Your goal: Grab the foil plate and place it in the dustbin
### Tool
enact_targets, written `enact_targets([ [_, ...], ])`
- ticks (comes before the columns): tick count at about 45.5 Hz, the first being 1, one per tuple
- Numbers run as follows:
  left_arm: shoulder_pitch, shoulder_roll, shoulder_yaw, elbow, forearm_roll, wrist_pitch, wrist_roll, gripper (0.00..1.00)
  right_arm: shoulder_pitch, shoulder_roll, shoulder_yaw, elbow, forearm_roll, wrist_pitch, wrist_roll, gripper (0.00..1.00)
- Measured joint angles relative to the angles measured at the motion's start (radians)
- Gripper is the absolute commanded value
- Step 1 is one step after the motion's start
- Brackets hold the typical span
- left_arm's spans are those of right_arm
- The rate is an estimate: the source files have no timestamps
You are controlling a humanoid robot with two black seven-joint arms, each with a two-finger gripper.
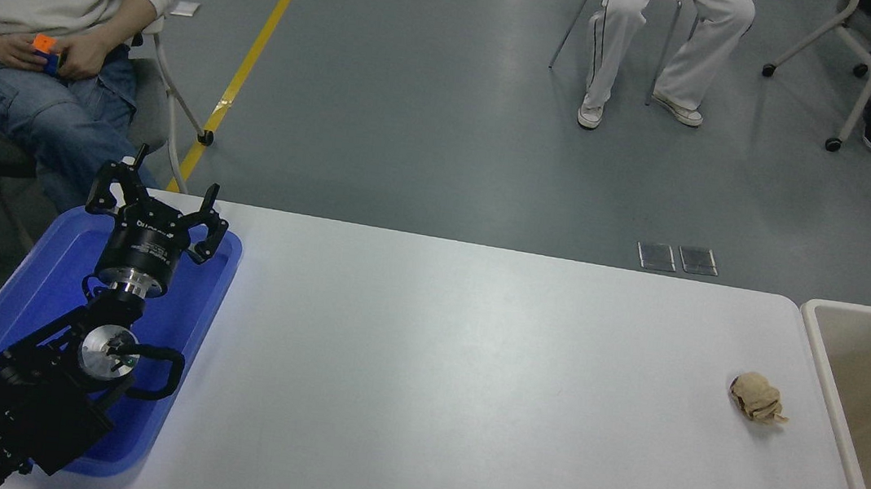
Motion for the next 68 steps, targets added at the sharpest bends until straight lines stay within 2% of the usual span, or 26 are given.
enact_targets([
  [29, 0.000, 0.000, 0.000, 0.000, 0.000, 0.000, 0.000, 1.00, -0.090, 0.108, 0.084, -0.078, 0.006, -0.131, -0.024, 0.00],
  [30, 0.000, 0.000, 0.000, 0.000, 0.000, 0.000, 0.000, 1.00, -0.091, 0.110, 0.087, -0.078, 0.006, -0.136, -0.024, 0.04],
  [32, 0.000, 0.000, 0.000, 0.000, 0.000, 0.000, 0.000, 1.00, -0.093, 0.112, 0.092, -0.079, 0.007, -0.140, -0.025, 0.25],
  [37, 0.000, 0.000, 0.000, 0.000, 0.000, 0.000, 0.000, 1.00, -0.095, 0.117, 0.101, -0.081, 0.007, -0.155, -0.026, 0.57],
  [42, 0.000, -0.001, 0.000, 0.000, 0.000, 0.000, 0.000, 1.00, -0.096, 0.119, 0.106, -0.082, 0.007, -0.181, -0.026, 0.85],
  [43, 0.000, -0.001, 0.000, 0.000, 0.000, 0.000, 0.000, 1.00, -0.096, 0.120, 0.106, -0.082, 0.007, -0.187, -0.026, 0.88],
  [49, 0.000, -0.001, 0.000, 0.000, 0.000, 0.000, 0.000, 1.00, -0.097, 0.121, 0.109, -0.082, 0.007, -0.223, -0.027, 0.90],
  [53, 0.000, -0.001, 0.000, 0.000, 0.000, 0.000, 0.000, 1.00, -0.098, 0.121, 0.110, -0.079, 0.006, -0.238, -0.027, 0.98],
  [63, 0.000, -0.001, 0.000, 0.000, 0.000, 0.000, 0.000, 1.00, -0.082, 0.112, 0.111, -0.035, 0.000, -0.251, -0.027, 1.00],
  [68, 0.000, -0.001, 0.000, 0.000, 0.000, 0.000, 0.000, 1.00, -0.047, 0.072, 0.105, 0.049, -0.005, -0.253, -0.027, 1.00],
])
